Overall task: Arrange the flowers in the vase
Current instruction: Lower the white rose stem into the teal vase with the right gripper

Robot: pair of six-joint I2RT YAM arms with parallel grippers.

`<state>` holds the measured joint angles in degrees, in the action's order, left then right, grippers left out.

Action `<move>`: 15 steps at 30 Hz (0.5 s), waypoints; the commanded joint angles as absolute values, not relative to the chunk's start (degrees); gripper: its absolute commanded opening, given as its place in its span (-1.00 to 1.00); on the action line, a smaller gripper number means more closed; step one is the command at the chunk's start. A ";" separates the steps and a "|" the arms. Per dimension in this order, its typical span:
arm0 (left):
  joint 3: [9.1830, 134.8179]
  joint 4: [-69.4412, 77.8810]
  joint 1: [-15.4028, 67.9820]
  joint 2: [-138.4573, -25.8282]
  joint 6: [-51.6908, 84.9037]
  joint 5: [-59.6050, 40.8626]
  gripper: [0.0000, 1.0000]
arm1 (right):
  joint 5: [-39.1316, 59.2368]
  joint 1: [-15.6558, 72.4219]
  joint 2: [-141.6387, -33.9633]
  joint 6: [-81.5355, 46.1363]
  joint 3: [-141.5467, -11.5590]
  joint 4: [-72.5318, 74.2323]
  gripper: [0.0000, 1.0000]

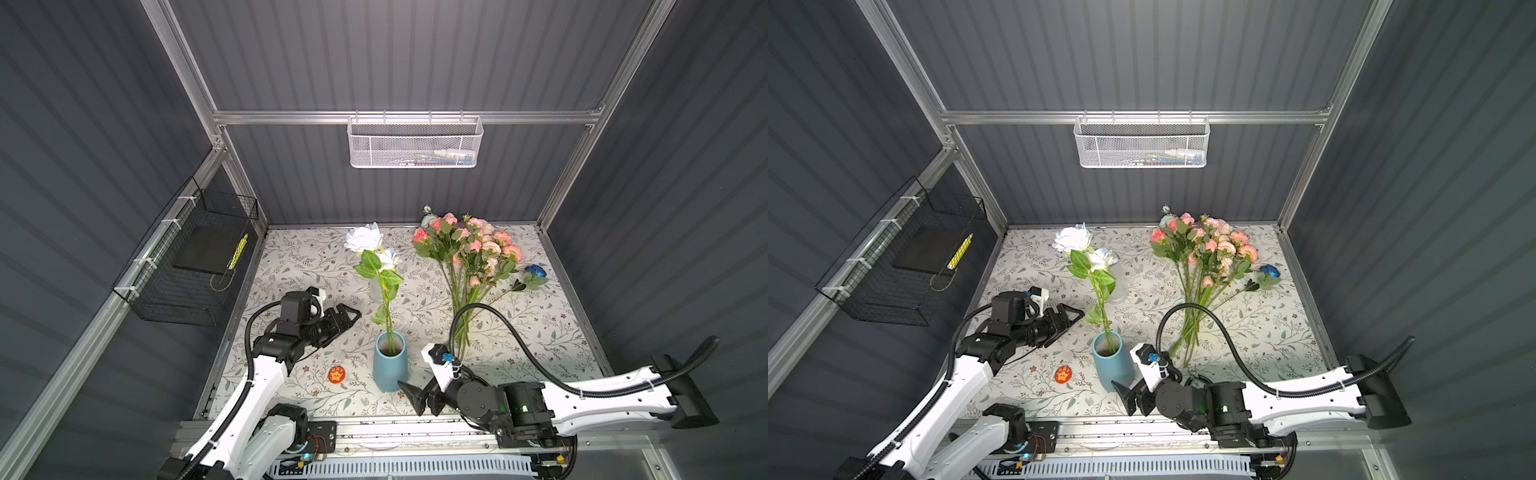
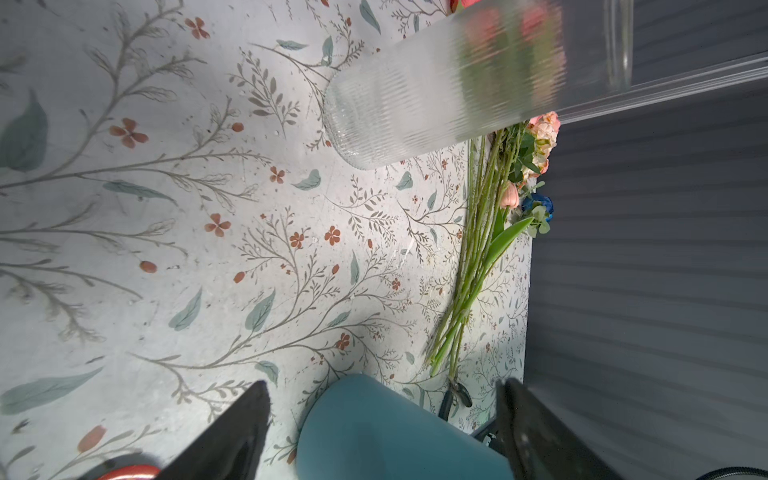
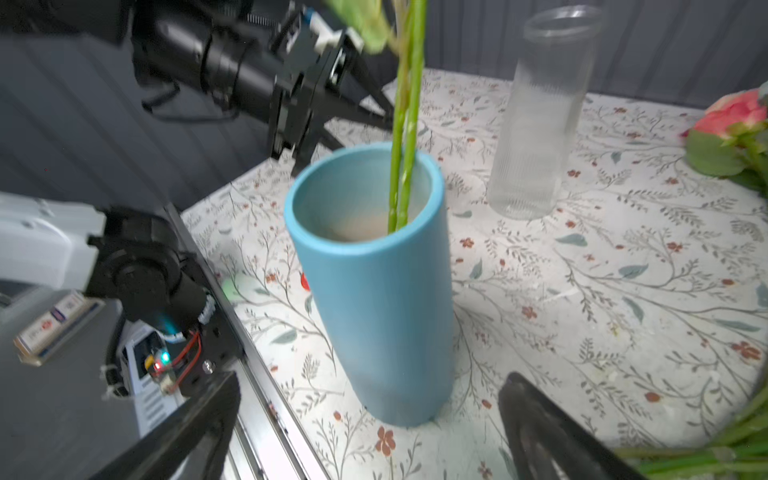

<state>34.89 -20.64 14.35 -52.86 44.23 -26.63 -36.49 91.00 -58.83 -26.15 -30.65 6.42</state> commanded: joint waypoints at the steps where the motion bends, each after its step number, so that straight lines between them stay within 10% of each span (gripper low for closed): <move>1: 33.40 -15.34 15.70 -55.22 46.18 -29.59 0.75 | -39.68 91.42 -63.06 -26.56 -29.35 7.85 0.98; 15: 34.10 -11.78 20.43 -61.53 47.29 -28.98 0.59 | -42.00 90.22 -79.16 -23.34 -27.50 25.41 0.98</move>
